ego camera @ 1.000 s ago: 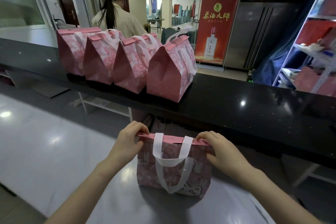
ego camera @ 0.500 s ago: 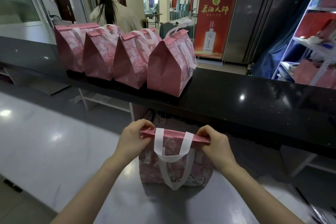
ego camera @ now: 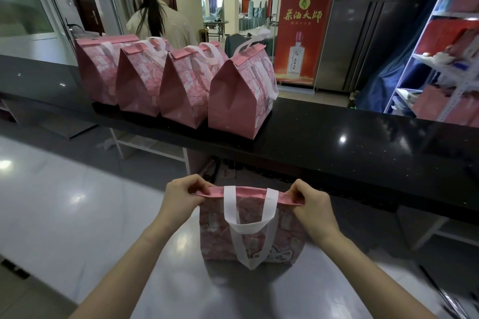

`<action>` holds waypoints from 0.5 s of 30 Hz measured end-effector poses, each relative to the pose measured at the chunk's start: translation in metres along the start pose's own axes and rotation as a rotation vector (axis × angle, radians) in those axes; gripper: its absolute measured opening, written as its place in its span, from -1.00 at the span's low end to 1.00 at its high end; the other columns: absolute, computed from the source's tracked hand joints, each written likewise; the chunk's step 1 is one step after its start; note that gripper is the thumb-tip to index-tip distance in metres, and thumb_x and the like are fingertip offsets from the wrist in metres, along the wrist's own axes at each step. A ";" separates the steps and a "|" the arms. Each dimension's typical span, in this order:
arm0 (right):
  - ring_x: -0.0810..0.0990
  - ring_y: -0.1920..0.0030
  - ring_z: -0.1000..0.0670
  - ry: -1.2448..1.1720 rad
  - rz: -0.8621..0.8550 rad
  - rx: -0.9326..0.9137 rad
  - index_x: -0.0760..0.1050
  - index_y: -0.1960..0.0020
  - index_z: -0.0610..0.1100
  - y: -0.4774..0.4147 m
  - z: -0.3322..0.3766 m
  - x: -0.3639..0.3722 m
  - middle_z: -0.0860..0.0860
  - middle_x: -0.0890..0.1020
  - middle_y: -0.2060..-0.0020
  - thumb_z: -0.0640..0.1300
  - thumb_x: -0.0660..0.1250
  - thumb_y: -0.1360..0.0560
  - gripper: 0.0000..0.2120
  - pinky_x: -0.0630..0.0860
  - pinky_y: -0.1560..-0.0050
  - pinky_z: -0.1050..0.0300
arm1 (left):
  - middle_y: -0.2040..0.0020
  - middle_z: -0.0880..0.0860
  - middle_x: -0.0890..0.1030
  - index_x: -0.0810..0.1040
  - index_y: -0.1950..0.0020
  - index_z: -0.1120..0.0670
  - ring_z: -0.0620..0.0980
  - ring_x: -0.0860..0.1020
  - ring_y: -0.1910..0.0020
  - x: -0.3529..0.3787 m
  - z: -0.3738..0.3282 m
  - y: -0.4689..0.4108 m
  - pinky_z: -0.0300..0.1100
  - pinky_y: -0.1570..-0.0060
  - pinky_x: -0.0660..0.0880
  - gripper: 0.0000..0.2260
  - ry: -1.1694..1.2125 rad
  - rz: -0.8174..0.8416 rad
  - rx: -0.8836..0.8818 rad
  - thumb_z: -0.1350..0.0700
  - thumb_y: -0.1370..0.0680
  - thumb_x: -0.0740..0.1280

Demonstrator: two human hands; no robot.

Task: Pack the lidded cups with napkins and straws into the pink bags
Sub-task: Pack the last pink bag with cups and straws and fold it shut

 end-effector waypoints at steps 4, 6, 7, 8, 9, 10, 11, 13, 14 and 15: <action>0.59 0.19 0.07 -0.008 0.016 0.002 0.48 0.22 0.01 -0.005 -0.005 -0.001 0.08 0.60 0.27 -0.35 0.42 -0.42 -0.72 0.63 0.19 -0.04 | 0.20 -0.09 0.71 0.58 0.32 0.08 -0.12 0.67 0.12 0.002 0.002 -0.007 -0.28 0.20 0.60 -0.73 0.050 0.054 -0.007 0.44 -0.41 0.41; 0.59 0.19 0.07 -0.009 0.019 0.000 0.47 0.23 0.01 -0.008 -0.007 -0.002 0.08 0.61 0.26 -0.36 0.41 -0.42 -0.72 0.63 0.19 -0.04 | 0.19 -0.12 0.70 0.57 0.32 0.04 -0.15 0.66 0.10 0.005 0.000 -0.006 -0.29 0.16 0.60 -0.72 0.026 0.060 0.018 0.41 -0.40 0.44; 0.59 0.18 0.08 0.004 0.029 -0.011 0.47 0.22 0.01 -0.008 -0.006 -0.001 0.08 0.60 0.25 -0.35 0.40 -0.43 -0.73 0.63 0.19 -0.03 | 0.19 -0.15 0.70 0.57 0.32 0.02 -0.17 0.65 0.09 0.006 0.000 -0.005 -0.30 0.14 0.60 -0.71 0.007 0.055 0.033 0.41 -0.39 0.45; 0.58 0.19 0.09 0.028 0.043 -0.033 0.47 0.21 0.00 -0.008 -0.004 0.000 0.09 0.60 0.25 -0.34 0.40 -0.44 -0.74 0.62 0.19 -0.02 | 0.19 -0.17 0.69 0.56 0.32 0.01 -0.19 0.64 0.09 0.007 -0.001 -0.004 -0.33 0.14 0.59 -0.70 -0.018 0.049 0.047 0.41 -0.38 0.45; 0.56 0.19 0.10 0.061 0.056 -0.066 0.47 0.19 0.00 -0.008 -0.002 0.001 0.09 0.59 0.24 -0.32 0.39 -0.46 -0.76 0.61 0.20 0.01 | 0.18 -0.19 0.68 0.55 0.31 0.01 -0.21 0.63 0.08 0.008 -0.001 -0.003 -0.36 0.14 0.57 -0.70 -0.041 0.044 0.063 0.42 -0.38 0.44; 0.54 0.20 0.11 0.100 0.065 -0.102 0.47 0.16 0.00 -0.007 0.001 0.002 0.09 0.58 0.24 -0.30 0.39 -0.47 -0.79 0.59 0.21 0.06 | 0.18 -0.20 0.67 0.55 0.29 0.01 -0.22 0.62 0.07 0.009 0.000 -0.002 -0.39 0.14 0.55 -0.69 -0.061 0.041 0.079 0.42 -0.37 0.44; 0.53 0.19 0.12 0.140 0.072 -0.137 0.48 0.13 -0.01 -0.007 0.004 0.003 0.09 0.56 0.22 -0.27 0.39 -0.48 -0.82 0.56 0.21 0.11 | 0.17 -0.20 0.67 0.55 0.28 0.00 -0.23 0.61 0.07 0.010 -0.001 -0.001 -0.39 0.13 0.54 -0.69 -0.079 0.041 0.097 0.43 -0.37 0.43; 0.51 0.18 0.12 0.205 0.081 -0.188 0.50 0.07 -0.02 -0.006 0.007 0.003 0.09 0.55 0.19 -0.23 0.39 -0.49 -0.87 0.53 0.20 0.18 | 0.15 -0.18 0.66 0.56 0.22 -0.03 -0.22 0.60 0.06 0.011 -0.005 0.000 -0.34 0.10 0.56 -0.66 -0.133 0.059 0.146 0.44 -0.37 0.41; 0.51 0.16 0.12 0.226 0.086 -0.202 0.51 0.04 -0.03 -0.006 0.007 0.003 0.09 0.55 0.17 -0.22 0.39 -0.50 -0.88 0.53 0.17 0.17 | 0.13 -0.18 0.65 0.56 0.18 -0.05 -0.22 0.60 0.07 0.012 -0.008 0.001 -0.34 0.08 0.55 -0.65 -0.168 0.073 0.179 0.43 -0.37 0.41; 0.51 0.15 0.11 0.239 0.092 -0.208 0.51 0.02 -0.04 -0.006 0.006 0.002 0.09 0.55 0.15 -0.21 0.38 -0.50 -0.89 0.54 0.14 0.15 | 0.11 -0.18 0.64 0.57 0.13 -0.07 -0.23 0.58 0.07 0.014 -0.012 0.002 -0.37 0.06 0.53 -0.64 -0.198 0.091 0.212 0.41 -0.37 0.41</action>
Point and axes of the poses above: each hand's wrist, its own y-axis away from the middle knuckle, its own x-axis out of the palm, z = x × y, the point moved 9 cm from there along -y, towards the middle knuckle
